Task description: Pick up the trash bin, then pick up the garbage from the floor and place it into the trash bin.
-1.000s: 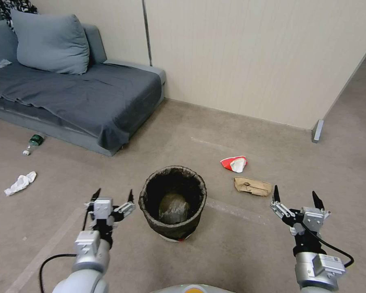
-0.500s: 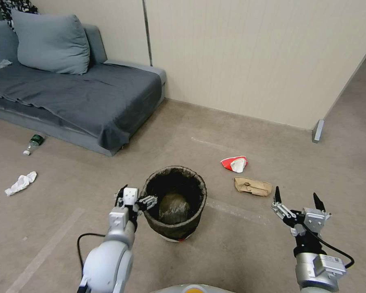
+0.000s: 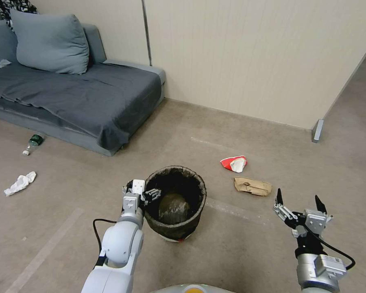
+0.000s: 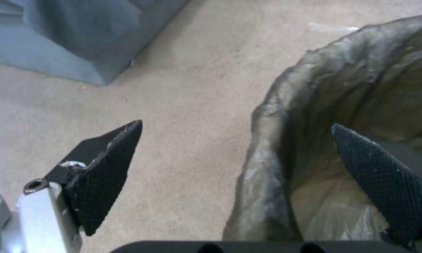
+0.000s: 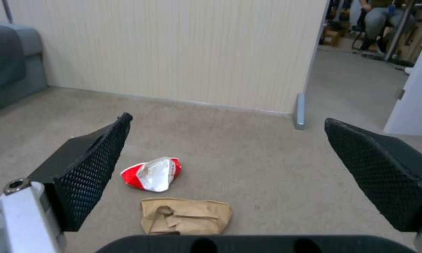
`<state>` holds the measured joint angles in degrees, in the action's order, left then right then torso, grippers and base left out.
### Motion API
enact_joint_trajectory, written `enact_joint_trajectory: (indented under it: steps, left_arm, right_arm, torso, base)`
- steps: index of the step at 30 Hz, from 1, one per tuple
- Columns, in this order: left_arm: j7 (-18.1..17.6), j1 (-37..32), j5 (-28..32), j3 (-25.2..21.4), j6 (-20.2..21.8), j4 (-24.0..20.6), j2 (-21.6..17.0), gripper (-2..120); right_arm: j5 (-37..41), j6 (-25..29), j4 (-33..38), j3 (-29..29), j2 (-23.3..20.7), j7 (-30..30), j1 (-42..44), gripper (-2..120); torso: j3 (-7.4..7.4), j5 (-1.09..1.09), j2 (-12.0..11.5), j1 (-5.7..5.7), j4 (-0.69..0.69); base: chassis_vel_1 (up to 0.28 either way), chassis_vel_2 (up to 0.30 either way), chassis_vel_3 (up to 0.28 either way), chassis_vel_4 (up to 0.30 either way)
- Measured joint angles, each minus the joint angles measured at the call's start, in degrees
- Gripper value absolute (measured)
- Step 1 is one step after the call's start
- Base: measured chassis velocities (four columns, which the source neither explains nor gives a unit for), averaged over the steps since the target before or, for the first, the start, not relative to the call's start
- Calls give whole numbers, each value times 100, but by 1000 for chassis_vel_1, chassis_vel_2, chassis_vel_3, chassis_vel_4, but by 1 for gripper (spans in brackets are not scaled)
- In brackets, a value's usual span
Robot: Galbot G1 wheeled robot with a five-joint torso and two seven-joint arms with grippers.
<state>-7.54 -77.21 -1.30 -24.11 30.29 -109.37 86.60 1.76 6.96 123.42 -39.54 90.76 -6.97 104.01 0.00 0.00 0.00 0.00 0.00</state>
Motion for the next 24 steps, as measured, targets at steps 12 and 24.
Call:
enact_joint_trajectory:
  steps: [12, 24]
  left_arm:
    - [71, 41, 129, -54, 377, 190, 10, 100]
    - [374, 43, 232, -59, 689, 130, 19, 97]
  right_arm:
    - [-14, -1, -129, 40, -12, -1, -91, 100]
    - [-45, 55, -272, 65, -21, 15, -116, 100]
  torso:
    - [0, 1, 0, 0, 0]
    - [0, 1, 0, 0, 0]
  base:
    - [0, 0, 0, 0]
    - [0, 0, 0, 0]
